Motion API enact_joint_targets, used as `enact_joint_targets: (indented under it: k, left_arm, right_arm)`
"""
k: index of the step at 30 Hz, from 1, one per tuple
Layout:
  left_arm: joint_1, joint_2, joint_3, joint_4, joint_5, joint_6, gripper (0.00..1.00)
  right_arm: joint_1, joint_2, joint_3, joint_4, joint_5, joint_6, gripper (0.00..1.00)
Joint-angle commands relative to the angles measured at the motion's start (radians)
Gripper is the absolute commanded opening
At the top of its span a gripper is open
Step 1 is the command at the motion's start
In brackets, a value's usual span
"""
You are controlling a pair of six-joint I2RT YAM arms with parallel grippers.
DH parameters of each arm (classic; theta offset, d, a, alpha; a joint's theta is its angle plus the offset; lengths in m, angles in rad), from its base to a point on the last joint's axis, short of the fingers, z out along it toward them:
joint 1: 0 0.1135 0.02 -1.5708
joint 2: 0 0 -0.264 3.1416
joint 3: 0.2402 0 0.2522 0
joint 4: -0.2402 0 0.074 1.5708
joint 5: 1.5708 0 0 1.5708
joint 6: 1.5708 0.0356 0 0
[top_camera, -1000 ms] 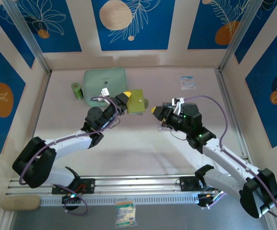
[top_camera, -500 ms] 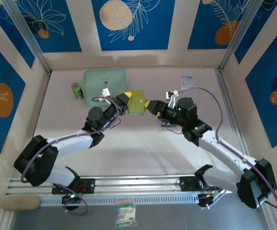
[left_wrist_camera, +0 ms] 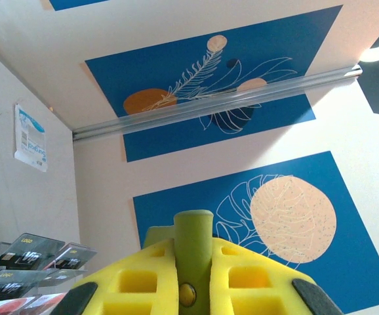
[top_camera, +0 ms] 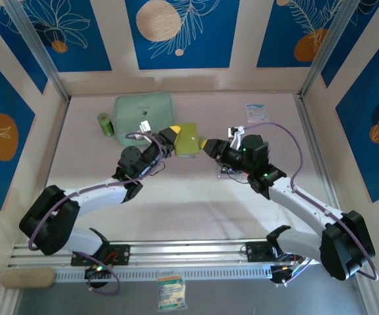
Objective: Put the credit cards into the card holder
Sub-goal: Open the card holder at the center of the table.
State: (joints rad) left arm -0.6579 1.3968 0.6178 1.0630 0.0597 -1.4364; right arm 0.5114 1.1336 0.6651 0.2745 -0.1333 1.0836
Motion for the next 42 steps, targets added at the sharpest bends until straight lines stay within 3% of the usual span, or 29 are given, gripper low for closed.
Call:
enact_joint_targets:
  k: [1, 21, 42]
  left_arm:
    - [-0.005, 0.012, 0.041, 0.093, 0.017, -0.02, 0.0]
    - [-0.029, 0.052, 0.07, 0.16, 0.009, -0.048, 0.0]
    - [-0.042, 0.067, 0.085, 0.17, 0.008, -0.047, 0.0]
  right_arm:
    - [-0.007, 0.018, -0.008, 0.058, -0.055, 0.013, 0.45]
    - [-0.034, 0.012, -0.08, 0.308, -0.204, 0.155, 0.49]
    - [-0.06, -0.049, -0.125, 0.373, -0.214, 0.2, 0.48]
